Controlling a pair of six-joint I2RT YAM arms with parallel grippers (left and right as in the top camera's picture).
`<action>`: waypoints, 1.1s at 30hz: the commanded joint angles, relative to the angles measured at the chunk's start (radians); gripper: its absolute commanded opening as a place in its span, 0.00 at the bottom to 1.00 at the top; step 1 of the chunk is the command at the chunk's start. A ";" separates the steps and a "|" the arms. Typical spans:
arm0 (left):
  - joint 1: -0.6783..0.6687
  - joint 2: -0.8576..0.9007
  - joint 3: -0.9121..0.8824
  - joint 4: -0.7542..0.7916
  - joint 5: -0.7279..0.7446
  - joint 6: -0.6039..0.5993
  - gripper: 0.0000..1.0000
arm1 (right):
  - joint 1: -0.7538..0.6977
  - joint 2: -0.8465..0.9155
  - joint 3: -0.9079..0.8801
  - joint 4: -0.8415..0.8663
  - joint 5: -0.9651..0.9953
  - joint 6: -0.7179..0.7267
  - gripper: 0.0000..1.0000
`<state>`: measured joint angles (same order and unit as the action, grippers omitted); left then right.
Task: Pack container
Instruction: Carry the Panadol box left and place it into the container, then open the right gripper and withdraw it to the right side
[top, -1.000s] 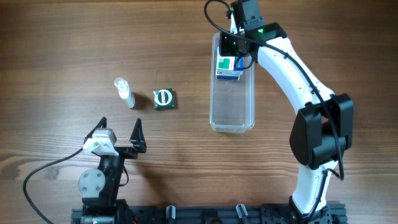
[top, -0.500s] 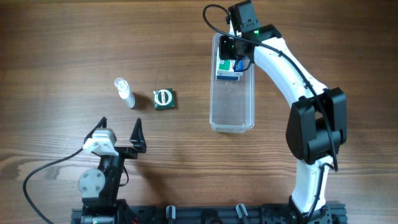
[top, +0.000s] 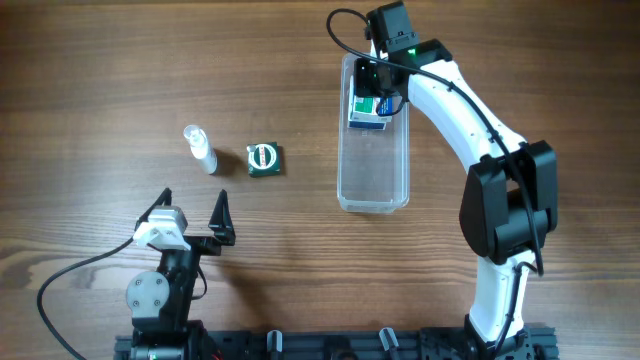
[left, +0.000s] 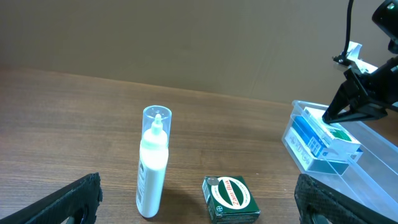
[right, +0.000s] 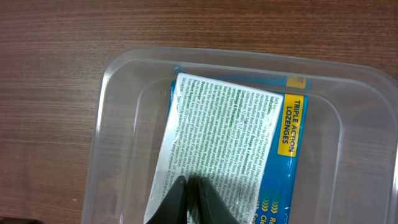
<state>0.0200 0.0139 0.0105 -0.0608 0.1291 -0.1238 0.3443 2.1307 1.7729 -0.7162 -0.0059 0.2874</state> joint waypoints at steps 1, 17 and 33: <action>0.007 -0.006 -0.005 -0.004 0.005 0.015 1.00 | 0.002 -0.069 0.013 -0.001 0.036 0.000 0.10; 0.007 -0.006 -0.005 -0.004 0.004 0.015 1.00 | -0.135 -0.401 0.013 -0.061 0.219 0.007 1.00; 0.007 -0.006 -0.005 -0.004 0.004 0.015 1.00 | -0.541 -0.367 -0.061 -0.260 0.216 0.326 1.00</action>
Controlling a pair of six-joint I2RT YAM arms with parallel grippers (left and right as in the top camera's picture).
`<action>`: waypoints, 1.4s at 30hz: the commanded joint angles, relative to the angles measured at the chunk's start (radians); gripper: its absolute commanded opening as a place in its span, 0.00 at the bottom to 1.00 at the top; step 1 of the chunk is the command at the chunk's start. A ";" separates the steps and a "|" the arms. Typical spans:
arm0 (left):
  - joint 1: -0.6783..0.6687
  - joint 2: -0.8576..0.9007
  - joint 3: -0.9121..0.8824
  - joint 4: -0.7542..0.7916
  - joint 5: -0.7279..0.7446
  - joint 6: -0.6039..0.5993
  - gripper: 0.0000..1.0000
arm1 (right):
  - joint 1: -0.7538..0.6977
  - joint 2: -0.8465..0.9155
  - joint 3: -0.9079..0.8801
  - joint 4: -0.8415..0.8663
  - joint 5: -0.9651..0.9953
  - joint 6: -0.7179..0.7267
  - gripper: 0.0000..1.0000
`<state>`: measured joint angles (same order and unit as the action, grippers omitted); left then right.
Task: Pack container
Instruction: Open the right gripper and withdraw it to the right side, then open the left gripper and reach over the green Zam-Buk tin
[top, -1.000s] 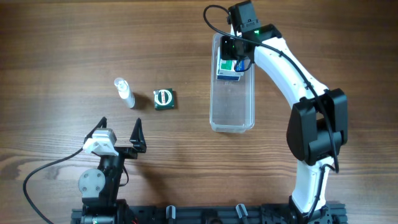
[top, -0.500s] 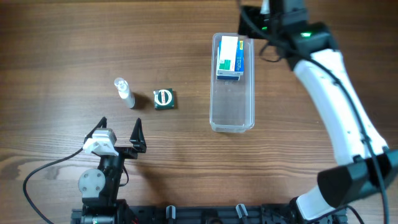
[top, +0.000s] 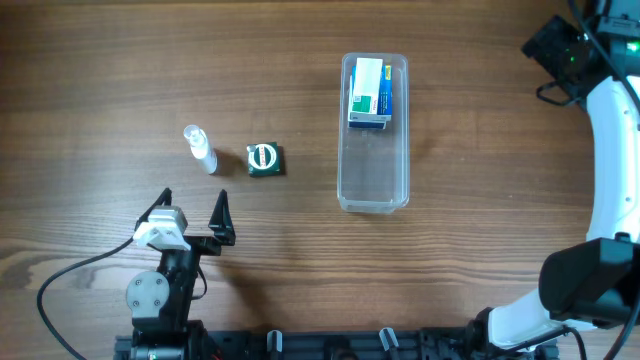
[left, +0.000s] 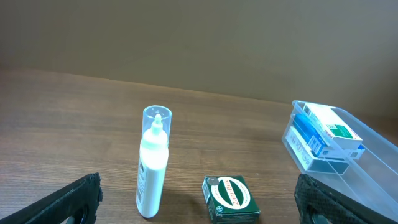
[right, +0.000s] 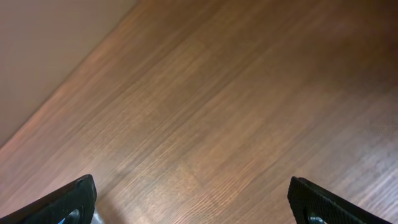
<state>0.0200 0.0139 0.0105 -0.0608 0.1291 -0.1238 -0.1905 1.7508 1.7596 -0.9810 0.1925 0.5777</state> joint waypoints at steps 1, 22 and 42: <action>0.007 -0.006 -0.005 -0.004 0.005 0.015 1.00 | -0.006 0.013 -0.059 0.009 0.017 0.036 1.00; 0.007 -0.006 -0.005 -0.003 0.004 0.015 1.00 | -0.094 0.030 -0.217 0.152 0.032 0.129 1.00; 0.007 0.133 0.284 -0.048 0.333 0.034 1.00 | -0.094 0.030 -0.217 0.158 0.032 0.130 1.00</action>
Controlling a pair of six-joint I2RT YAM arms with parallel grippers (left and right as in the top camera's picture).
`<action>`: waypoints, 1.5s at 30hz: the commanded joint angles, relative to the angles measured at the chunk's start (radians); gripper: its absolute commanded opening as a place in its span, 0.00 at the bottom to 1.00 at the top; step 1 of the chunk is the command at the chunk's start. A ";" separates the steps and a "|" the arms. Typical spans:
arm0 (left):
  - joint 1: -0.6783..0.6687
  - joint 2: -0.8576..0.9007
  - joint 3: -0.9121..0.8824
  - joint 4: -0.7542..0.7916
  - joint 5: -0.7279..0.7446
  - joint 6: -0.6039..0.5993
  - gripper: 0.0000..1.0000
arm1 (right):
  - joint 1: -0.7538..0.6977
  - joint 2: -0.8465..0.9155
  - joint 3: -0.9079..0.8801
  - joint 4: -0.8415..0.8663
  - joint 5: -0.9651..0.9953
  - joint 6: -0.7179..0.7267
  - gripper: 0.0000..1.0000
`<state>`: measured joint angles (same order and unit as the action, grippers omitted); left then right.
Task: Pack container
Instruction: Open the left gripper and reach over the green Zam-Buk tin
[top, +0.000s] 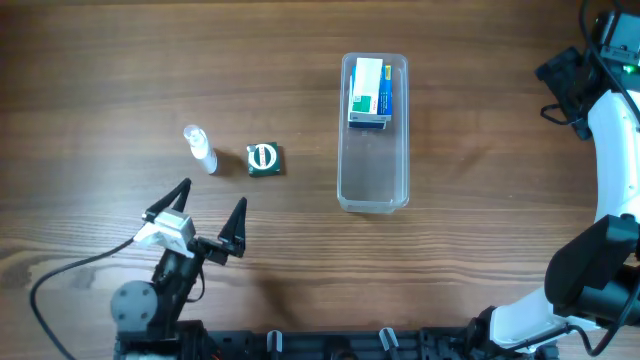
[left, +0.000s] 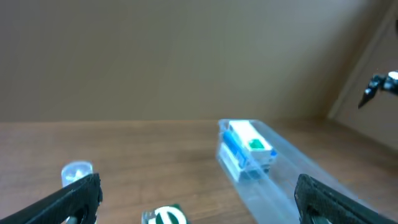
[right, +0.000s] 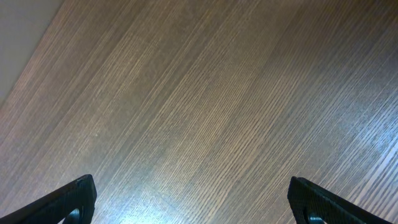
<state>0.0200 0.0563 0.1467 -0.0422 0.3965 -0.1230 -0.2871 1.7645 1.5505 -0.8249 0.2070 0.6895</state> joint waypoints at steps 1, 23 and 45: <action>0.007 0.134 0.198 -0.107 0.085 0.058 1.00 | 0.002 0.016 -0.008 0.002 0.018 0.018 1.00; -0.348 1.163 1.152 -0.713 -0.215 0.122 1.00 | 0.002 0.016 -0.008 0.002 0.018 0.018 1.00; -0.399 1.629 1.156 -0.707 -0.406 -0.269 1.00 | 0.002 0.016 -0.008 0.002 0.018 0.018 1.00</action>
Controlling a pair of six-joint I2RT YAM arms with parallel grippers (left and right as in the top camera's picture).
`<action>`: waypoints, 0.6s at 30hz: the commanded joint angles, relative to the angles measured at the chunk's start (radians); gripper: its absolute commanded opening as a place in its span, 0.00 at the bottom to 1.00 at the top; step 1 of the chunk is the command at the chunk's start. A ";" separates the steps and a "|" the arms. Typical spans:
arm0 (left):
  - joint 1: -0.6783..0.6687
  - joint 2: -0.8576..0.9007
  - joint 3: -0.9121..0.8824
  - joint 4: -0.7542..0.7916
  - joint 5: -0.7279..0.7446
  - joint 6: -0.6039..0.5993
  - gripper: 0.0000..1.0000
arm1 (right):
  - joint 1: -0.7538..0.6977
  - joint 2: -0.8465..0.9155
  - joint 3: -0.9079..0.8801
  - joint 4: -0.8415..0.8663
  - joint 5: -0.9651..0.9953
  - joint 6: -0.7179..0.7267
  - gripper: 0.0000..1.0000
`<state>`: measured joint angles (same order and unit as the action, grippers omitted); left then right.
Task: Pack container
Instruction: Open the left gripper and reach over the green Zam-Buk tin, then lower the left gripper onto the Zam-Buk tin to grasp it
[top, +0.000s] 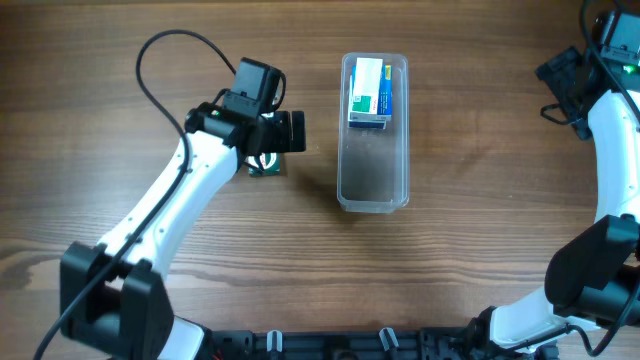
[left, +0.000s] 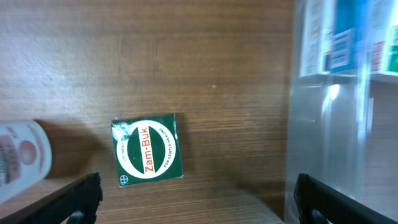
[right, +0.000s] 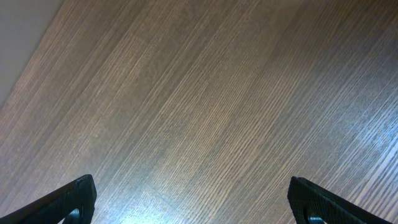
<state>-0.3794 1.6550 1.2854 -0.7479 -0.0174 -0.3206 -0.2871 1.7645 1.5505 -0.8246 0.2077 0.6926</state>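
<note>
A green square Zam-Buk tin (left: 149, 149) lies flat on the table, partly under my left arm in the overhead view (top: 262, 168). My left gripper (left: 199, 211) hangs open above it, and its fingertips (left: 81, 198) stand wide apart with nothing between them. The clear plastic container (top: 373, 192) lies to the right of the tin; its wall (left: 323, 143) shows in the left wrist view. A white-green box on a blue box (top: 370, 95) fills its far end. A white bottle (left: 22, 158) lies left of the tin. My right gripper (top: 562, 80) is open at the far right.
The right wrist view shows only bare wood between the open fingers of the right gripper (right: 193, 208). The left arm's black cable (top: 160, 60) loops over the table at the back left. The near half of the container holds nothing.
My left arm has gone from the table's front edge to above the green tin, its camera now looking straight down. The right arm has not moved.
My right gripper stood shut on the white-green box inside the container. Then it was open at the far right, with the box left on the blue one. The left gripper, open at the front edge, then tilted up, and now hangs over the tin.
</note>
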 joint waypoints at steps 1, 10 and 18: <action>0.001 0.036 0.017 -0.005 0.008 -0.095 1.00 | 0.002 0.016 -0.008 0.002 0.017 0.015 1.00; 0.001 0.057 0.017 -0.051 -0.029 -0.159 1.00 | 0.002 0.016 -0.008 0.002 0.017 0.015 1.00; 0.002 0.164 0.016 -0.072 -0.029 -0.190 1.00 | 0.002 0.016 -0.008 0.002 0.017 0.015 1.00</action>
<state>-0.3794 1.7634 1.2869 -0.8154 -0.0299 -0.4778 -0.2871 1.7645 1.5505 -0.8246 0.2077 0.6926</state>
